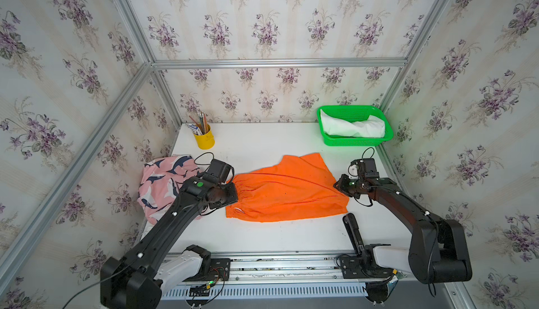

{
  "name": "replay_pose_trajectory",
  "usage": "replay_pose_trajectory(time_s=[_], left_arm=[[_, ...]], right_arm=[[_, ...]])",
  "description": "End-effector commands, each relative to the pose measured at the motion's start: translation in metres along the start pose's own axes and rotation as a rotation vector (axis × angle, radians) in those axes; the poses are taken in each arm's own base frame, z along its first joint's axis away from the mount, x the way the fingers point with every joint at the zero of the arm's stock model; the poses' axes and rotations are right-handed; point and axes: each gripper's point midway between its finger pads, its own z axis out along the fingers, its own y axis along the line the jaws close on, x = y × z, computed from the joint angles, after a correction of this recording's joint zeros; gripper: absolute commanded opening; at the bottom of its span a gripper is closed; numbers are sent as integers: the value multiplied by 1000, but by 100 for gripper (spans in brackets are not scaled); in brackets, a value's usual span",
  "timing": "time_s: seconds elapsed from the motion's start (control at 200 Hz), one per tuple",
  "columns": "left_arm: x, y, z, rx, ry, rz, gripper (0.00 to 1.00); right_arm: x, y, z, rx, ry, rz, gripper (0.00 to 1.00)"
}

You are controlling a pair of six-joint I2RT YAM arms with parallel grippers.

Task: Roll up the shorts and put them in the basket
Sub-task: Adjust the shorts at the center of the board.

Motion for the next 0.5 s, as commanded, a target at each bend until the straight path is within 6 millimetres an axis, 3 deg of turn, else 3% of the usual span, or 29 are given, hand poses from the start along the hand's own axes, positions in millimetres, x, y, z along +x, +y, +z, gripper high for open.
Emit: replay_pose_trajectory(time_s=[0.0, 0.16, 0.385, 0.495], left_arm=[[12, 2, 18, -17, 43, -10, 64], [5, 11, 34, -63, 5, -32, 66], [-17, 9, 30, -99, -61, 0, 66], [-26, 5, 37, -99, -65, 13, 66]], right_arm=[[11, 1, -6, -4, 33, -4, 26], [14, -11, -7, 53, 17, 16, 35], [10, -30, -3, 135, -39, 31, 43], [8, -29, 6, 113, -39, 12, 43]])
